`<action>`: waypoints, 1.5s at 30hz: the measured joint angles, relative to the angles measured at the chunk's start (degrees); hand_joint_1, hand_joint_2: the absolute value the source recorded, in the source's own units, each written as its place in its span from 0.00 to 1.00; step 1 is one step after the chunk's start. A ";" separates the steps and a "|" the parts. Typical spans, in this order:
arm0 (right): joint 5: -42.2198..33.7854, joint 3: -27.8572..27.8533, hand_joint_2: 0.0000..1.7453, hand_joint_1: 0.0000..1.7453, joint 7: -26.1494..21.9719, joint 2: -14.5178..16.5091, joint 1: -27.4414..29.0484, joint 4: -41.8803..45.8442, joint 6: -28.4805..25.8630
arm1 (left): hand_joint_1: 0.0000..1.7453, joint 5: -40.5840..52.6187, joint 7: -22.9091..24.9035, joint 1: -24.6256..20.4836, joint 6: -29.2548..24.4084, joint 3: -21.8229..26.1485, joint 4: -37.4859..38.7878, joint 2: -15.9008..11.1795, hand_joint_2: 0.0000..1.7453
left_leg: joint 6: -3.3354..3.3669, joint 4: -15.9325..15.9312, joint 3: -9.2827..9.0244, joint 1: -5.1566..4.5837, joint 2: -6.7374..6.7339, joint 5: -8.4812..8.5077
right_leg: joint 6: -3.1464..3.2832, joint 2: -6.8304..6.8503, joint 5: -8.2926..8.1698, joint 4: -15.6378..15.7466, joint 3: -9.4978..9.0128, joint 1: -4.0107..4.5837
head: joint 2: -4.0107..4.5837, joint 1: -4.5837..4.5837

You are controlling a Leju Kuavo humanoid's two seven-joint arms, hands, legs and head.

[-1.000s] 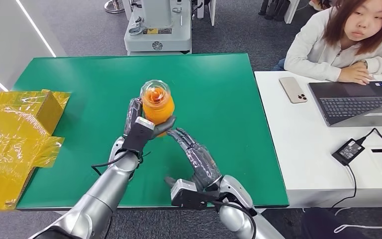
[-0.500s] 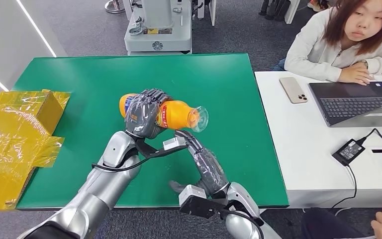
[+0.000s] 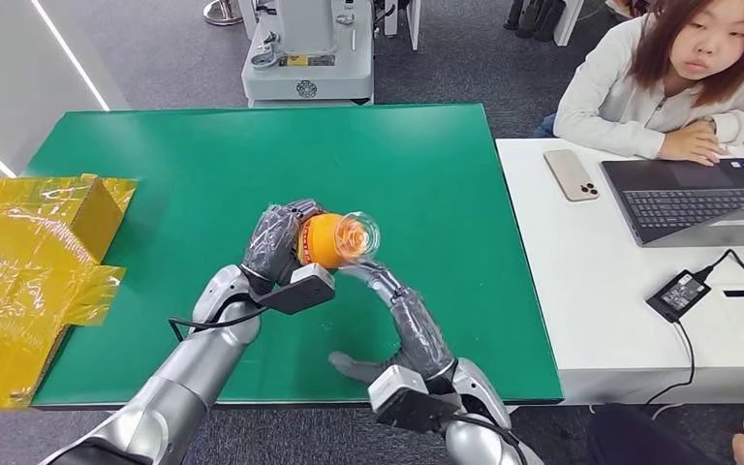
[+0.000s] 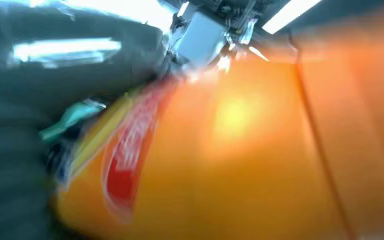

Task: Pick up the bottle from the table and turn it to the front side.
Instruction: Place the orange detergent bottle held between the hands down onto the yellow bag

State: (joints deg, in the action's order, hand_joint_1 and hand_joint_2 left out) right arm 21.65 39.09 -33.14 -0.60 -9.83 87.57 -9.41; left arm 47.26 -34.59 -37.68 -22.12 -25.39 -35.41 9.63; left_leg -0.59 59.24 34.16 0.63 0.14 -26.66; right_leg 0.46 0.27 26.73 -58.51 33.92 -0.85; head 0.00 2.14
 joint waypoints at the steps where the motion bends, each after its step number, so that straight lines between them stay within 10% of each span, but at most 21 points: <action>1: -1.89 -0.52 1.00 0.00 -0.55 0.12 -0.01 0.15 0.39 | 1.00 -0.37 -0.15 0.17 0.24 0.18 0.19 0.07 1.00 | 0.00 0.00 0.00 0.00 -0.01 0.00 | 0.00 -0.02 0.00 0.00 0.00 0.00 | 0.00 -0.01; 8: -14.90 -6.60 1.00 0.00 -3.45 1.28 -1.16 -0.05 3.09 | 1.00 -2.81 -1.63 1.85 0.01 0.30 1.20 0.27 1.00 | 0.00 0.01 0.00 -0.01 -0.01 0.00 | 0.00 -0.02 -0.01 0.01 0.00 -0.01 | 0.00 -0.01; 23: -18.31 -11.84 1.00 0.00 -4.03 2.61 -9.61 -7.17 1.71 | 1.00 -7.11 -3.28 4.05 2.63 -0.29 1.29 1.77 1.00 | 0.00 0.01 -0.01 0.00 -0.01 0.00 | 0.01 -0.01 -0.01 -0.02 0.00 0.00 | 0.00 0.00; 33: -14.59 -9.09 1.00 0.00 -5.25 2.17 -7.93 -5.47 -3.75 | 1.00 20.80 16.27 2.43 -14.59 -4.76 1.38 -3.44 1.00 | -0.03 -0.01 -0.01 0.01 -0.04 0.02 | 0.01 -0.05 -0.01 -0.04 0.06 0.01 | 0.00 0.01; 45: -9.71 -7.39 1.00 0.00 -6.95 -1.92 0.08 3.73 -8.85 | 1.00 41.94 28.61 0.58 -11.72 -10.16 5.11 -11.80 1.00 | -0.03 -0.01 0.00 0.01 -0.06 0.02 | 0.02 -0.07 0.00 -0.03 0.08 0.01 | 0.00 -0.01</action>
State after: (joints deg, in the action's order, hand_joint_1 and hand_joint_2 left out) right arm 11.93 31.70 -40.09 -2.52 -9.75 91.30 -18.25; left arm 89.20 -5.98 -37.09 -33.84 -35.55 -30.30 -2.16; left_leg -0.62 59.23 34.16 0.63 0.08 -26.64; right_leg 0.47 0.19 26.73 -58.54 34.00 -0.85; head 0.00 2.14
